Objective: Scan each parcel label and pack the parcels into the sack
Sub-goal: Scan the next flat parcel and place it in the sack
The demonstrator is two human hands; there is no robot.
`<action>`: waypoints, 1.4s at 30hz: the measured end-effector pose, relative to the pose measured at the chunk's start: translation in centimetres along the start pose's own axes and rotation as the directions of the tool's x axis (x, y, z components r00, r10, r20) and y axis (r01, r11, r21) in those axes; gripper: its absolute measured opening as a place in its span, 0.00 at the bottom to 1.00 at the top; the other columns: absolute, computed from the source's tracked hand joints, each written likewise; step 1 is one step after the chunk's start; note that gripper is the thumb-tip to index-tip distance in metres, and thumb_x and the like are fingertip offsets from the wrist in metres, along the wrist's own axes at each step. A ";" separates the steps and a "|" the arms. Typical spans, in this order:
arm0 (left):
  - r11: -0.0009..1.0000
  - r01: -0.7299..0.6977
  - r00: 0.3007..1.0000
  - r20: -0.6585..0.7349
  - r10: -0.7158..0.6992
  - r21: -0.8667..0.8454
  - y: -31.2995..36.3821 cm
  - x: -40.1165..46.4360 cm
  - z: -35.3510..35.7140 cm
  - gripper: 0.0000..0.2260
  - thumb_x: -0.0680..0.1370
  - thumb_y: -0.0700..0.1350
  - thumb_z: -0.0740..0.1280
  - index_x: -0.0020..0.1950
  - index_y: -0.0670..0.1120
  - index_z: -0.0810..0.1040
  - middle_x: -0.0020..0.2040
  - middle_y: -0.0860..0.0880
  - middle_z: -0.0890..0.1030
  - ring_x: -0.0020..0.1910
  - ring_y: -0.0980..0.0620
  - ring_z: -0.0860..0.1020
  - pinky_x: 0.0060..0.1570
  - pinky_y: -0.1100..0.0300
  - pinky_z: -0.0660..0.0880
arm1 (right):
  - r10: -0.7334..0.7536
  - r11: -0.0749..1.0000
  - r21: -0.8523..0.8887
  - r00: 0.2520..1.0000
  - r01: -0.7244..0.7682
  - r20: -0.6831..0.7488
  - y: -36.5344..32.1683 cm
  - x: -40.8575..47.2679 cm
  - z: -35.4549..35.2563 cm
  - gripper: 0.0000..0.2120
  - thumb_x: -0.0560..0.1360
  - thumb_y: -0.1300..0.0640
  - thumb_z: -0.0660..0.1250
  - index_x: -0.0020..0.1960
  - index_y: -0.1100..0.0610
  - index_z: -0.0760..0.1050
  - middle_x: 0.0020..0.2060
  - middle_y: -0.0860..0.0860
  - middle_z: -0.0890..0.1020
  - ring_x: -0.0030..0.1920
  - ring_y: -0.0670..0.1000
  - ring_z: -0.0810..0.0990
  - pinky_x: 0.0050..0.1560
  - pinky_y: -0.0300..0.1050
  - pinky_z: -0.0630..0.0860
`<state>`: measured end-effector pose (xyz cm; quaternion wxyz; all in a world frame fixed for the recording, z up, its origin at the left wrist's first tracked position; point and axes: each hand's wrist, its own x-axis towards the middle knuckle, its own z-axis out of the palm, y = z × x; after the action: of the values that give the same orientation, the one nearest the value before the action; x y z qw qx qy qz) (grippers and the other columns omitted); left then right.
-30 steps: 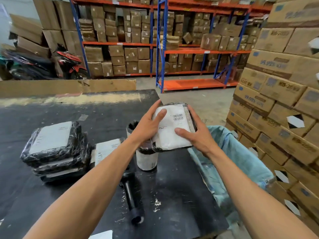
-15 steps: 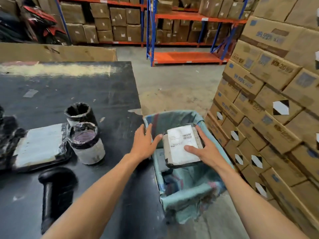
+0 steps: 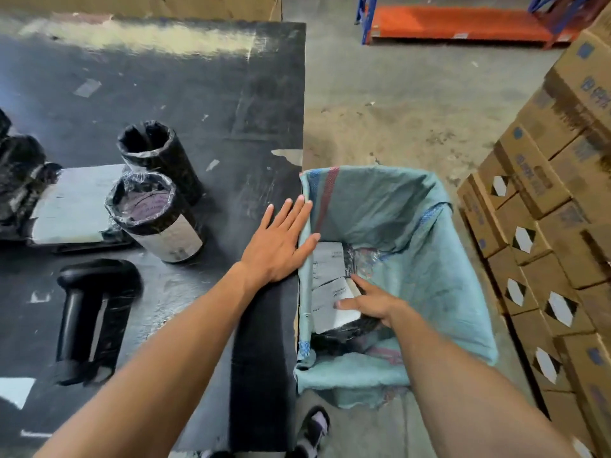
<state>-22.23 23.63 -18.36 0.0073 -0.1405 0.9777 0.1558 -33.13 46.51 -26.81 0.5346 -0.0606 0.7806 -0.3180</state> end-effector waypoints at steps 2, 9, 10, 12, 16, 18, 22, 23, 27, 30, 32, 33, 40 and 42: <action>0.999 -0.013 1.000 -0.004 0.013 0.032 0.0 0.0 0.2 0.35 0.81 0.67 0.39 0.85 0.51 0.43 0.84 0.53 0.41 0.83 0.53 0.41 0.81 0.47 0.38 | 0.019 0.995 0.100 1.000 -0.018 -0.015 1.1 1.3 1.8 0.54 0.73 0.51 0.82 0.86 0.41 0.51 0.80 0.48 0.68 0.78 0.55 0.68 0.72 0.51 0.66; 0.992 -0.056 0.998 -0.016 0.058 0.110 -0.3 0.4 0.5 0.35 0.82 0.65 0.44 0.85 0.48 0.45 0.84 0.52 0.42 0.83 0.50 0.44 0.80 0.42 0.42 | -0.060 0.974 0.214 0.996 0.072 -0.062 4.9 3.3 4.3 0.53 0.75 0.57 0.81 0.86 0.40 0.48 0.78 0.50 0.73 0.78 0.56 0.69 0.78 0.59 0.67; 0.992 -0.062 0.998 -0.016 0.064 0.114 -0.4 0.4 0.5 0.35 0.82 0.65 0.45 0.85 0.48 0.45 0.84 0.52 0.42 0.83 0.51 0.44 0.80 0.42 0.42 | -0.064 0.982 0.175 0.995 0.076 -0.073 5.4 3.2 4.9 0.53 0.76 0.56 0.80 0.86 0.39 0.46 0.80 0.51 0.69 0.80 0.57 0.67 0.79 0.61 0.65; 0.992 -0.069 0.998 -0.007 0.070 0.108 -0.5 0.4 0.4 0.36 0.82 0.65 0.47 0.85 0.49 0.44 0.84 0.52 0.41 0.83 0.51 0.43 0.80 0.42 0.41 | -0.032 0.999 0.025 0.997 0.034 -0.070 6.2 3.1 5.9 0.54 0.79 0.52 0.76 0.85 0.38 0.36 0.85 0.54 0.55 0.83 0.59 0.58 0.82 0.62 0.57; 0.995 -0.061 0.998 0.012 0.060 0.083 -0.3 0.5 0.0 0.38 0.81 0.68 0.49 0.85 0.50 0.43 0.84 0.52 0.40 0.83 0.51 0.42 0.80 0.41 0.41 | 0.112 0.947 -0.298 0.992 -0.123 -0.052 6.3 3.9 6.3 0.63 0.76 0.40 0.76 0.81 0.42 0.22 0.85 0.57 0.37 0.85 0.61 0.44 0.84 0.60 0.48; 0.996 -0.050 0.999 0.015 0.049 0.076 -0.2 0.5 -0.3 0.41 0.79 0.71 0.47 0.85 0.51 0.43 0.84 0.52 0.40 0.83 0.51 0.43 0.80 0.41 0.41 | 0.136 0.865 -0.475 0.987 -0.161 -0.087 5.6 4.3 6.9 0.72 0.68 0.31 0.78 0.81 0.46 0.20 0.83 0.58 0.30 0.85 0.62 0.35 0.83 0.63 0.43; 0.993 -0.066 0.998 0.020 0.065 0.096 0.2 0.4 -0.5 0.46 0.76 0.76 0.46 0.85 0.49 0.43 0.84 0.53 0.38 0.83 0.50 0.44 0.80 0.39 0.44 | -0.009 0.672 -0.740 1.000 -0.015 -0.028 4.1 6.0 9.0 0.72 0.65 0.25 0.75 0.80 0.43 0.21 0.78 0.58 0.20 0.80 0.66 0.24 0.79 0.71 0.33; 0.992 -0.077 0.997 0.028 0.075 0.103 0.3 0.4 -0.5 0.47 0.76 0.77 0.46 0.85 0.48 0.42 0.84 0.53 0.38 0.83 0.51 0.44 0.79 0.37 0.44 | -0.002 0.640 -0.769 1.000 -0.003 -0.006 4.0 6.5 9.4 0.71 0.66 0.25 0.74 0.80 0.43 0.20 0.76 0.58 0.19 0.79 0.68 0.23 0.78 0.73 0.33; 0.987 -0.104 0.994 0.050 0.098 0.124 0.2 0.8 -0.7 0.49 0.75 0.77 0.46 0.85 0.44 0.42 0.84 0.49 0.38 0.83 0.53 0.41 0.79 0.37 0.42 | 0.049 0.598 -0.801 0.999 -0.034 -0.005 5.1 8.6 10.3 0.66 0.68 0.22 0.66 0.77 0.43 0.16 0.72 0.58 0.14 0.76 0.70 0.20 0.75 0.79 0.33; 0.985 -0.107 0.994 0.028 0.104 0.138 0.0 0.7 -0.1 0.50 0.75 0.77 0.48 0.85 0.43 0.44 0.84 0.49 0.40 0.83 0.53 0.42 0.79 0.37 0.43 | 0.041 0.619 -0.784 0.999 -0.033 -0.009 6.3 10.1 10.5 0.65 0.63 0.18 0.60 0.66 0.40 0.08 0.68 0.57 0.11 0.74 0.69 0.17 0.74 0.78 0.29; 0.984 -0.113 0.994 0.020 0.111 0.136 -0.1 0.8 0.0 0.50 0.75 0.77 0.50 0.85 0.44 0.45 0.84 0.49 0.41 0.83 0.53 0.43 0.79 0.37 0.43 | 0.049 0.622 -0.783 0.999 -0.035 -0.006 6.5 10.4 10.5 0.64 0.61 0.17 0.58 0.63 0.39 0.07 0.66 0.56 0.10 0.73 0.68 0.16 0.73 0.78 0.27; 0.984 -0.115 0.993 0.027 0.113 0.134 0.1 0.8 -0.1 0.50 0.76 0.77 0.50 0.85 0.44 0.45 0.84 0.49 0.41 0.83 0.53 0.43 0.79 0.37 0.43 | 0.069 0.628 -0.776 0.998 -0.048 -0.006 6.4 10.3 10.4 0.64 0.61 0.17 0.58 0.63 0.39 0.07 0.66 0.56 0.09 0.73 0.68 0.15 0.72 0.78 0.27; 0.989 -0.100 0.995 0.029 0.097 0.111 0.3 0.7 -0.5 0.48 0.76 0.76 0.49 0.85 0.44 0.43 0.84 0.49 0.40 0.83 0.53 0.43 0.79 0.38 0.42 | 0.131 0.583 -0.810 0.991 -0.061 0.020 4.5 9.2 9.8 0.68 0.65 0.18 0.65 0.74 0.41 0.15 0.69 0.55 0.12 0.75 0.69 0.18 0.75 0.79 0.33; 0.990 -0.100 0.995 0.023 0.098 0.100 0.1 0.7 -0.4 0.48 0.77 0.76 0.49 0.85 0.45 0.43 0.84 0.50 0.39 0.83 0.54 0.43 0.79 0.38 0.42 | 0.158 0.578 -0.814 0.987 -0.063 0.036 3.7 8.7 9.3 0.68 0.65 0.18 0.66 0.78 0.42 0.19 0.73 0.55 0.15 0.77 0.69 0.21 0.76 0.79 0.36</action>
<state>-22.90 23.41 -17.94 0.0155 -0.0899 0.9900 0.1076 -27.78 41.66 -37.97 0.5072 -0.2651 0.8126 0.1101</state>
